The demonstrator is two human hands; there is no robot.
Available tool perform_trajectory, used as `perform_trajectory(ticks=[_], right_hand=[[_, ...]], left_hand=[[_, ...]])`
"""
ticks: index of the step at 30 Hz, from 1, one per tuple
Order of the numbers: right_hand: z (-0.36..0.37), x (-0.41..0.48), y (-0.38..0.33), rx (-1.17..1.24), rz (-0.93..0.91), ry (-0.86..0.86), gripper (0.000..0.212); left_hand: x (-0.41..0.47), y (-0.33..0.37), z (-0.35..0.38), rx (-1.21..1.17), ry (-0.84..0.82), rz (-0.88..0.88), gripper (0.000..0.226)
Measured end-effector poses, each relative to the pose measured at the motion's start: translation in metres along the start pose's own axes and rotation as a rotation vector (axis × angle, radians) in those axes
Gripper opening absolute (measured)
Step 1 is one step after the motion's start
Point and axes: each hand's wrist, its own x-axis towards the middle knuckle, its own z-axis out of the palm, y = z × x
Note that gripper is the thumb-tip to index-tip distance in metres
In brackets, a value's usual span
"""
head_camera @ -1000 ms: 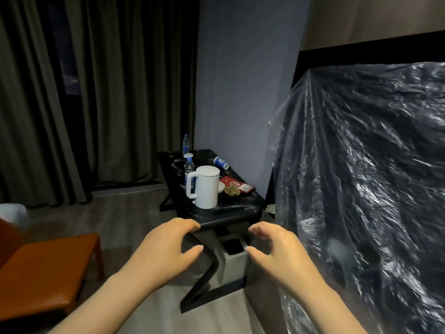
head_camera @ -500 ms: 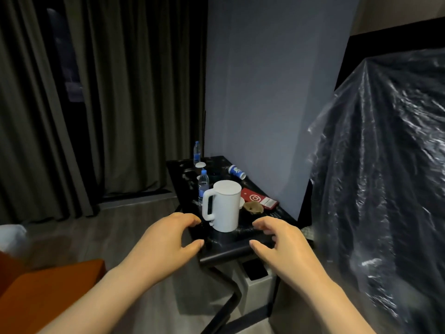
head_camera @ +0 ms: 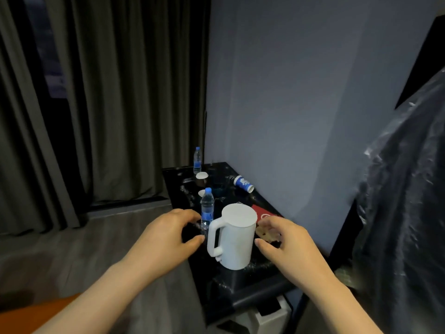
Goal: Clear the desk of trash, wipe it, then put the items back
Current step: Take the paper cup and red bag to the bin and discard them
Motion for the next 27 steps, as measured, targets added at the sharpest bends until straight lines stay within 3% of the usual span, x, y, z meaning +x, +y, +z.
perform_trajectory(ticks=[17, 27], right_hand=[[0.121, 0.203, -0.060, -0.034, 0.195, 0.110, 0.037], [0.159, 0.295, -0.039, -0.049, 0.303, 0.125, 0.029]], left_hand=[[0.205, -0.208, -0.010, -0.071, -0.106, 0.147, 0.043], [0.293, -0.275, 0.018, -0.177, -0.199, 0.179, 0.037]])
